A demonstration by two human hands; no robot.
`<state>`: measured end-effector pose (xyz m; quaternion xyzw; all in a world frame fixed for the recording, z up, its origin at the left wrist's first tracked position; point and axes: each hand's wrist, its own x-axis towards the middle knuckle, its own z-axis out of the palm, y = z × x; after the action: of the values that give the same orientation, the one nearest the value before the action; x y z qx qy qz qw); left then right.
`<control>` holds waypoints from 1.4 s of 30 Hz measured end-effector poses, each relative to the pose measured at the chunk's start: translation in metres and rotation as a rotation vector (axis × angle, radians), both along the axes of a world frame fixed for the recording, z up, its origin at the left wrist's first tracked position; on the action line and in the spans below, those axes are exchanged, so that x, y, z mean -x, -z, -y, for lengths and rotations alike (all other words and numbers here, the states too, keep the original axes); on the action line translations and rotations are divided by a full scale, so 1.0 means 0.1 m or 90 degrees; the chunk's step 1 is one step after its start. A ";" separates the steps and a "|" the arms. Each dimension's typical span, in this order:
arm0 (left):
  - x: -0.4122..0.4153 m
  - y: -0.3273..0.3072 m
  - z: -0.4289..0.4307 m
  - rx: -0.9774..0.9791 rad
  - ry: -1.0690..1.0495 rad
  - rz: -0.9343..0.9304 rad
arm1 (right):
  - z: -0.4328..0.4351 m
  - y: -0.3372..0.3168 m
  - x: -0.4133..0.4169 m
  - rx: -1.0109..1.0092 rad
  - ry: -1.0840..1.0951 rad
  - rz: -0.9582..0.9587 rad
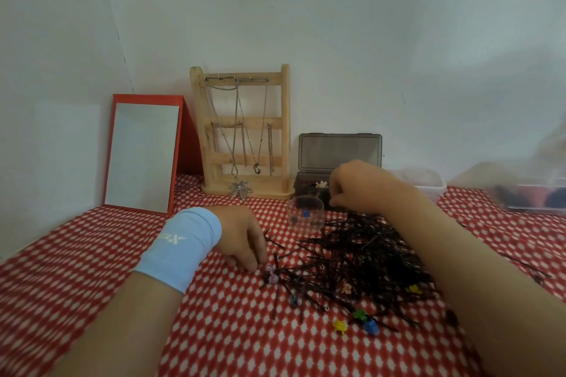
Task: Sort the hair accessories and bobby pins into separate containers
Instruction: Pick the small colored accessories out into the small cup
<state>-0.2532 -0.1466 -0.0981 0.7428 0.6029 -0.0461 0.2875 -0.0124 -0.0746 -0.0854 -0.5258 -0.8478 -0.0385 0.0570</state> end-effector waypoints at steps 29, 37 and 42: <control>-0.04 0.06 0.29 -0.107 0.041 -0.030 | 0.61 0.15 0.59 0.244 -0.244 -0.113; 0.00 0.14 0.40 -0.201 0.018 0.022 | 0.80 0.29 0.62 0.246 -0.202 -0.082; -0.03 0.17 0.41 -0.240 0.017 0.050 | 0.86 0.10 0.43 0.255 -0.183 -0.154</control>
<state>-0.2506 -0.1881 -0.1155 0.7926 0.5793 0.0931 0.1658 -0.0557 -0.1606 -0.0958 -0.4020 -0.8914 0.2012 0.0578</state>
